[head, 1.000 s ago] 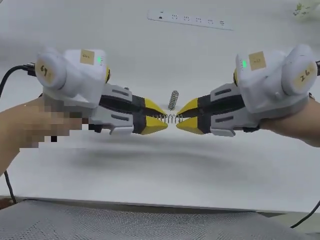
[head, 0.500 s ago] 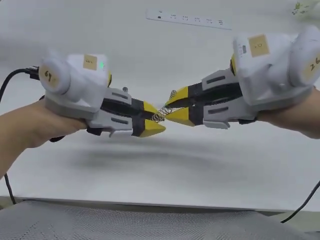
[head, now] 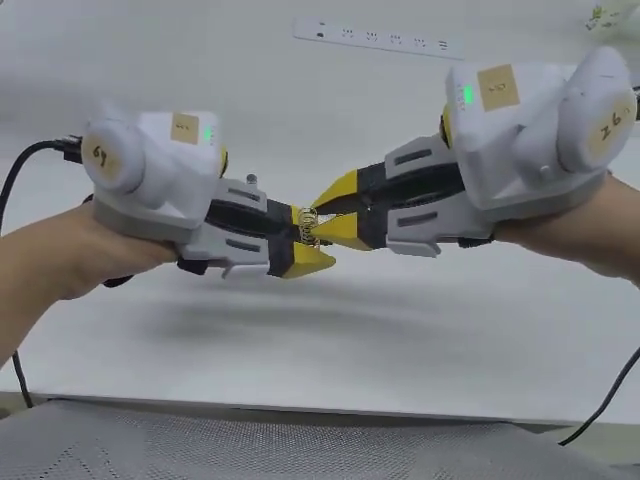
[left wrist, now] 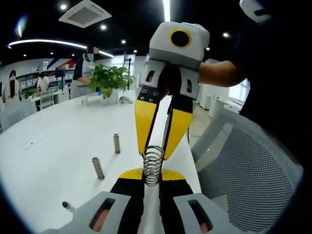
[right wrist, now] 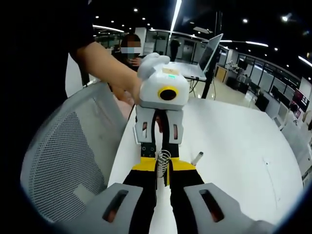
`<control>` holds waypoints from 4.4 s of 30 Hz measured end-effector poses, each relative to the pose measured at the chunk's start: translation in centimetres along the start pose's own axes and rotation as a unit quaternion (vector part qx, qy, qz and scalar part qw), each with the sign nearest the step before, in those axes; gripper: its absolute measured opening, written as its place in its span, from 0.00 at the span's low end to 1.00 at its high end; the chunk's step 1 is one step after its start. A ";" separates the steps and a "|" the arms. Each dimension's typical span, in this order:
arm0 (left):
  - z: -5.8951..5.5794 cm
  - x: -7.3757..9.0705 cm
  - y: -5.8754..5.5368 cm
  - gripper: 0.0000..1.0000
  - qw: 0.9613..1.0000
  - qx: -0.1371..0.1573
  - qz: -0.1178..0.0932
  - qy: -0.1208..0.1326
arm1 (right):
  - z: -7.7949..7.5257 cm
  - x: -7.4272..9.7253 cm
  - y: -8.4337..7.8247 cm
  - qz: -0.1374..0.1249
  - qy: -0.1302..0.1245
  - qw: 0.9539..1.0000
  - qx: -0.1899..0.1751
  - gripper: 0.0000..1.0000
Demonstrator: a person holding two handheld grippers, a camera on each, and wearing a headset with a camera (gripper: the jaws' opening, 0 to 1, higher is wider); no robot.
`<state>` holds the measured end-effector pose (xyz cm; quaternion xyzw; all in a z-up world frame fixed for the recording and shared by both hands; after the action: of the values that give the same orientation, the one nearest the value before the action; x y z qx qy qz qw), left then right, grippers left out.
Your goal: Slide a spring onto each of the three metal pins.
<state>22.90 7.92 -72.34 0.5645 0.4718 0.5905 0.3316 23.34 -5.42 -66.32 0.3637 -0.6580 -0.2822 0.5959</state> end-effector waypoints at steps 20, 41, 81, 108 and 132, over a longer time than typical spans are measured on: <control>-0.1 0.3 0.2 0.02 1.000 -0.008 0.015 -0.008 | -0.3 -0.5 -0.2 -0.032 0.000 0.998 -0.061 0.11; 0.2 1.5 0.1 0.09 0.999 0.045 -0.004 0.014 | -0.5 -0.9 0.2 -0.042 -0.003 0.997 -0.064 0.08; 1.5 8.1 -3.0 0.95 0.980 0.094 -0.028 0.175 | -1.6 0.1 -1.2 -0.038 -0.065 0.995 -0.072 0.08; 2.3 9.9 -4.2 0.98 0.969 0.122 -0.045 0.210 | -4.7 -2.9 -0.6 -0.036 -0.074 0.994 -0.078 0.08; 2.1 9.9 -4.7 0.98 0.967 0.132 -0.051 0.211 | -7.5 -6.1 -0.3 -0.052 -0.102 0.984 -0.135 0.08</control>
<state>22.87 19.06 -73.40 0.4406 0.6333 0.6112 0.1769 31.00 -0.14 -69.08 0.2830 -0.6517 -0.4346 0.5535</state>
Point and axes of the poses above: the centre of the closed fingertips' face, and the gripper's own axes: x roughly backward along the fingers, z roughly to its left, y roughly out of its top, the point moved 10 cm from there along x, roughly backward along the fingers
